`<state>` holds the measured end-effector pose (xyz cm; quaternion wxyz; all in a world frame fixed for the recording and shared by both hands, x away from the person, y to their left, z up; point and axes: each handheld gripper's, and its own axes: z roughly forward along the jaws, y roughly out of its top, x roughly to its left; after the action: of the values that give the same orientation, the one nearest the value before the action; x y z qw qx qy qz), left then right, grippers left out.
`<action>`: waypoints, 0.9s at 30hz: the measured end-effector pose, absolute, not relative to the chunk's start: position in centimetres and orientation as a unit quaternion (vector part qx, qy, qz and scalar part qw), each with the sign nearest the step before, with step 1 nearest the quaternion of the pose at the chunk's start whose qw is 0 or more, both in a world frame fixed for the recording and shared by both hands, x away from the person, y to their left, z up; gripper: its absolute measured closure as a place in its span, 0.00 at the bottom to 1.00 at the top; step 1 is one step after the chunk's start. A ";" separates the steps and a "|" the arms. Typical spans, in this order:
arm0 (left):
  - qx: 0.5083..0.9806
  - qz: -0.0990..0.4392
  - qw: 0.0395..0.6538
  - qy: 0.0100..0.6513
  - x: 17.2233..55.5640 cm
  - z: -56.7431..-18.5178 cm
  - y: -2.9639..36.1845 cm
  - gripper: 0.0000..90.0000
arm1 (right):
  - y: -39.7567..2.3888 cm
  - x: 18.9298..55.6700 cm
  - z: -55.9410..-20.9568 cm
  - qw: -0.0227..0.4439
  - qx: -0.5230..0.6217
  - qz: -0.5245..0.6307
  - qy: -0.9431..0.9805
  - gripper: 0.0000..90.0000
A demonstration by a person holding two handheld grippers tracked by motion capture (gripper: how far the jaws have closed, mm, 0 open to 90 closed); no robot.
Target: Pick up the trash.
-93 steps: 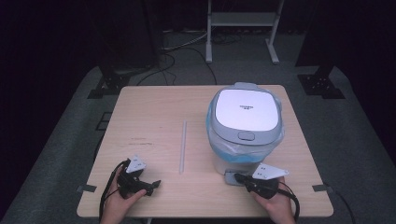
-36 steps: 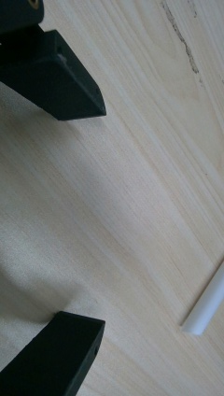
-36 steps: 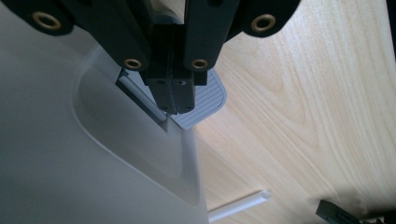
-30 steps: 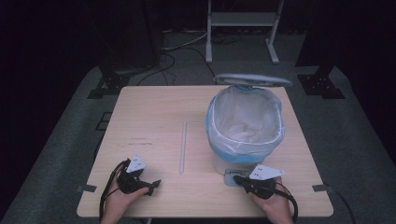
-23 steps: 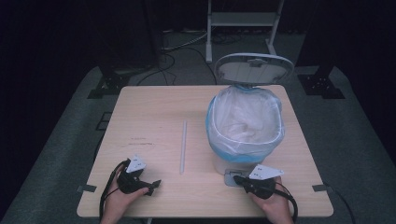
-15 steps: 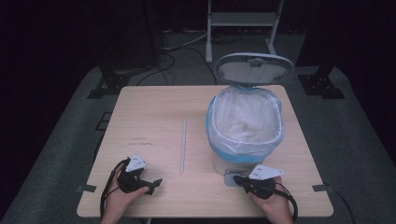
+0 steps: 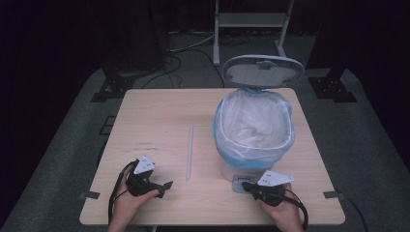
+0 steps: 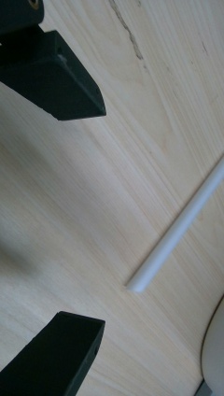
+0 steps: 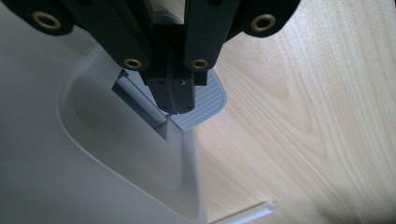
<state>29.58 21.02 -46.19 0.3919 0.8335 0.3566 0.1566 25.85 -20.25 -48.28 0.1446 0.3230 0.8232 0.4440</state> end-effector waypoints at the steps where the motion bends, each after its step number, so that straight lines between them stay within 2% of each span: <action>1: 0.834 0.156 0.392 0.356 29.6 -46.2 20.9 0.00 | -20.2 25.8 -48.3 0.145 0.323 0.444 0.823 1.00; 27: 0.838 0.148 0.397 0.344 32.2 -46.0 16.2 0.00 | -20.3 25.9 -48.3 0.143 0.325 0.444 0.822 1.00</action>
<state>32.22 16.21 -46.04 0.3973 0.8378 0.3441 0.1478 25.87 -20.27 -48.29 0.1427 0.3250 0.8225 0.4444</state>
